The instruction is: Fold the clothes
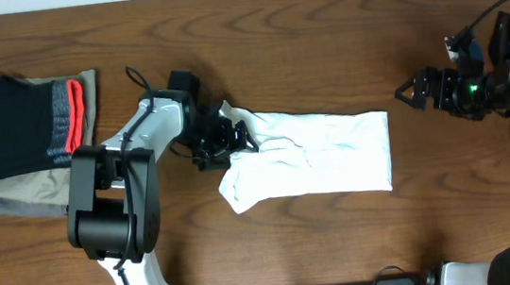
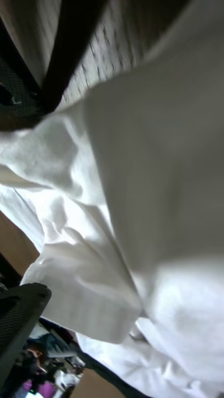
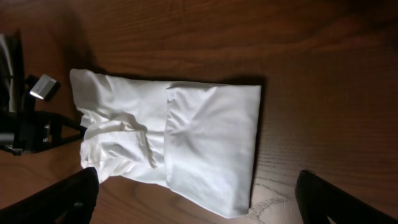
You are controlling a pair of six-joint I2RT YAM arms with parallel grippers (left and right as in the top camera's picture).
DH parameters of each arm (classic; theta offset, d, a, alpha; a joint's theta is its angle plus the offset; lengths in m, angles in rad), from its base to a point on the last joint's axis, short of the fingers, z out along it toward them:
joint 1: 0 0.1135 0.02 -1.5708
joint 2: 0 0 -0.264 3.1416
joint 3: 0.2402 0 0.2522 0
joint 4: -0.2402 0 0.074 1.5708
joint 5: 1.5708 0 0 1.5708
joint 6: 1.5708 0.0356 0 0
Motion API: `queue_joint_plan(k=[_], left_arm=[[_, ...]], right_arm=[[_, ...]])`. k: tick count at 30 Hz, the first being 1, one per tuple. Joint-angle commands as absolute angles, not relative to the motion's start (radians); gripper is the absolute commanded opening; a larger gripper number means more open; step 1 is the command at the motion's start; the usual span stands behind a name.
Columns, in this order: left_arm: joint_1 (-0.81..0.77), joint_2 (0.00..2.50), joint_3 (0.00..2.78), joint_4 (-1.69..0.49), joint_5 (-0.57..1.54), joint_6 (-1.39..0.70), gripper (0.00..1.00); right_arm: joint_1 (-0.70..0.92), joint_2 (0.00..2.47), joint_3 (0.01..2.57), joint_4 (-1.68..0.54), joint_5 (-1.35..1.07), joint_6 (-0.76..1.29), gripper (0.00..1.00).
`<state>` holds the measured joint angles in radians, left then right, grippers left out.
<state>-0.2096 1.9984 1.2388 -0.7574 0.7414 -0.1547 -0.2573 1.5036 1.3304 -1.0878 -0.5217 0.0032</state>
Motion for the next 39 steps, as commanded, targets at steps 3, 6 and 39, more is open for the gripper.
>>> queue_joint_plan(k=[3, 6, 39], left_arm=[[-0.248, 2.011, 1.235, -0.755, 0.733, -0.092, 0.88], [-0.255, 2.011, 1.235, -0.755, 0.733, -0.059, 0.88], [-0.216, 2.011, 1.235, -0.873, 0.87, 0.213, 0.88]], right_arm=[[-0.254, 1.502, 1.329, -1.093, -0.52, -0.016, 0.98], [-0.254, 1.502, 1.329, -1.098, -0.52, -0.016, 0.98], [-0.254, 1.502, 1.329, -1.116, -0.52, -0.016, 0.98]])
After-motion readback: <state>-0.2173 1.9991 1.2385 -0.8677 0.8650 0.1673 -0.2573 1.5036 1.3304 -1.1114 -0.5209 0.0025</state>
